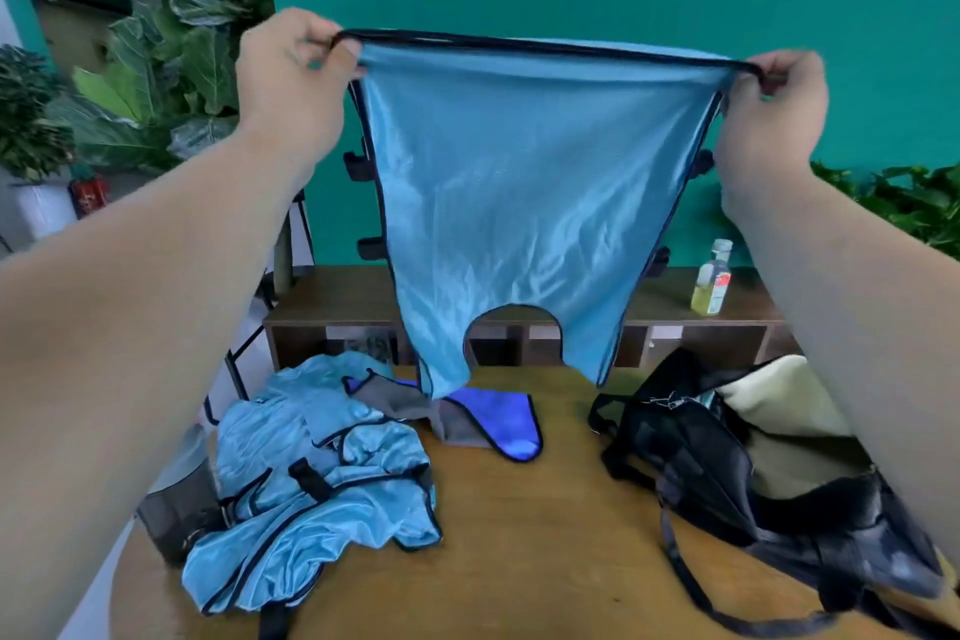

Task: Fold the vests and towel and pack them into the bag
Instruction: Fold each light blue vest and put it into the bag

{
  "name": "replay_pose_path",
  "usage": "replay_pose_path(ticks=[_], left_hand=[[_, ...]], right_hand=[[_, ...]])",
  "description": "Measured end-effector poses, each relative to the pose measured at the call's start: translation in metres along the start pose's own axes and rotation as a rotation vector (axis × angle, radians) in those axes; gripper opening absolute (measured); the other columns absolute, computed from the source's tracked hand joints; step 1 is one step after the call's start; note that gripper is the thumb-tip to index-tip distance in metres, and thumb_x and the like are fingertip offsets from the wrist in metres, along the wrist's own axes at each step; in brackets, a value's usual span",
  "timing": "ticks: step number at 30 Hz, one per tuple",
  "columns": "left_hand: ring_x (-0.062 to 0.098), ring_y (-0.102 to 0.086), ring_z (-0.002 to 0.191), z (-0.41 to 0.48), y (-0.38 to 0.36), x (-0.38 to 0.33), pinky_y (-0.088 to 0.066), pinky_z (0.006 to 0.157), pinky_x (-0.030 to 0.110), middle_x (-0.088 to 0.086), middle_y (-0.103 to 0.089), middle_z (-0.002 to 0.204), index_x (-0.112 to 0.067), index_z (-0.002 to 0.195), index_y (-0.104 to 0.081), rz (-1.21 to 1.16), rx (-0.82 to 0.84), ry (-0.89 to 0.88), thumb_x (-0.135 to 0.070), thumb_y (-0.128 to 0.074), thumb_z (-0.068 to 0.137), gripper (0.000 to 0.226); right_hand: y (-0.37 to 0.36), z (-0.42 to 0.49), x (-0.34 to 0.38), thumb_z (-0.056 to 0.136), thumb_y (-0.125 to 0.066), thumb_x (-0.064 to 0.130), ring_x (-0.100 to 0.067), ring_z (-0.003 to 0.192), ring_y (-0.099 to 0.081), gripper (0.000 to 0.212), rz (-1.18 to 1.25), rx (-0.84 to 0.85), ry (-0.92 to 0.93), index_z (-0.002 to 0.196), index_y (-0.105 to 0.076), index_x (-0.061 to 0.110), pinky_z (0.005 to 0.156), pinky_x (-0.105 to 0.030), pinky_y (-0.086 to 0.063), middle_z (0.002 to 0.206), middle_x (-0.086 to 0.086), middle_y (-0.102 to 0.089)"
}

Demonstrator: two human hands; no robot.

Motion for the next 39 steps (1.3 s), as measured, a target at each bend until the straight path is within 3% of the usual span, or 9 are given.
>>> replay_pose_path(ticks=[5,9,13,19,23,28,32,35,39], left_hand=[[0.025,-0.075,0.097,-0.051,0.006,0.007,-0.06,0.092,0.05,0.013,-0.075,0.103,-0.017,0.099,-0.068,0.017,-0.074,-0.042,-0.028,-0.067,0.097,0.01],[0.024,-0.073,0.1,-0.16,0.016,0.037,-0.057,0.094,0.049,0.007,-0.074,0.101,-0.019,0.105,-0.068,0.078,-0.098,0.049,-0.034,-0.065,0.103,0.015],[-0.006,-0.066,0.098,-0.303,0.036,0.06,-0.051,0.09,0.017,-0.016,-0.07,0.099,-0.026,0.108,-0.065,0.216,-0.066,0.25,-0.026,-0.062,0.105,0.004],[0.005,-0.066,0.096,-0.447,0.071,0.111,-0.045,0.082,0.017,-0.013,-0.07,0.1,-0.033,0.103,-0.065,0.368,0.118,0.499,-0.042,-0.059,0.095,0.014],[0.004,-0.055,0.094,-0.475,0.083,0.111,-0.044,0.079,0.031,-0.018,-0.061,0.103,-0.033,0.105,-0.064,0.531,0.227,0.361,-0.034,-0.062,0.094,0.012],[-0.005,-0.063,0.084,-0.496,0.088,0.125,-0.055,0.07,0.032,-0.025,-0.067,0.089,-0.048,0.104,-0.057,0.573,0.434,0.354,-0.041,-0.058,0.1,0.009],[-0.006,-0.058,0.07,-0.496,0.085,0.116,-0.044,0.06,0.014,-0.028,-0.057,0.073,-0.053,0.103,-0.052,0.6,0.487,0.272,-0.052,-0.05,0.1,0.004],[-0.005,-0.055,0.059,-0.491,0.08,0.117,-0.037,0.051,0.015,-0.03,-0.057,0.074,-0.053,0.099,-0.05,0.689,0.542,0.289,-0.061,-0.046,0.101,0.009],[-0.005,-0.057,0.083,-0.477,0.06,0.144,-0.043,0.066,0.021,-0.022,-0.059,0.085,-0.048,0.099,-0.054,0.609,0.648,0.369,-0.051,-0.052,0.103,0.006]], right_hand=[[0.024,-0.036,0.001,0.093,-0.048,0.022,-0.012,0.087,-0.057,0.013,0.043,-0.079,-0.035,0.093,-0.051,0.035,0.089,-0.034,-0.053,0.095,0.011,-0.059],[0.061,-0.118,-0.042,0.094,-0.048,0.025,-0.014,0.086,-0.058,0.011,0.023,-0.088,-0.126,0.095,-0.055,0.034,0.09,-0.042,-0.052,0.096,0.008,-0.062],[0.114,-0.242,-0.108,0.1,-0.049,0.021,-0.011,0.089,-0.062,0.012,-0.103,0.057,-0.3,0.103,-0.059,0.028,0.09,-0.046,-0.052,0.097,0.007,-0.064],[0.181,-0.36,-0.163,0.098,-0.061,0.007,-0.015,0.104,-0.057,0.032,-0.389,0.395,-0.245,0.097,-0.057,0.039,0.082,-0.04,-0.046,0.107,0.012,-0.063],[0.203,-0.384,-0.181,0.096,-0.065,0.001,0.0,0.093,-0.065,0.033,-0.436,0.531,-0.245,0.098,-0.059,0.034,0.071,-0.018,-0.048,0.092,0.019,-0.07],[0.206,-0.384,-0.197,0.096,-0.063,-0.001,-0.016,0.064,-0.059,0.027,-0.417,0.621,-0.318,0.093,-0.061,0.026,0.054,-0.021,-0.04,0.07,0.007,-0.065],[0.2,-0.379,-0.206,0.098,-0.062,0.002,-0.013,0.051,-0.048,0.023,-0.422,0.773,-0.319,0.092,-0.063,0.024,0.05,-0.023,-0.031,0.06,0.0,-0.059],[0.193,-0.37,-0.223,0.1,-0.061,0.01,-0.012,0.053,-0.051,0.02,-0.484,0.864,-0.32,0.096,-0.063,0.03,0.051,-0.022,-0.034,0.063,0.005,-0.061],[0.176,-0.354,-0.261,0.103,-0.059,0.02,-0.012,0.075,-0.062,0.023,-0.585,0.952,-0.311,0.1,-0.056,0.043,0.062,-0.027,-0.044,0.086,0.008,-0.068]])
Point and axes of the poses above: each hand's wrist, its own z-axis towards the middle knuckle, its own y-axis out of the back of the hand, x = y × z, the point moved 5 cm from there along z, towards the middle knuckle
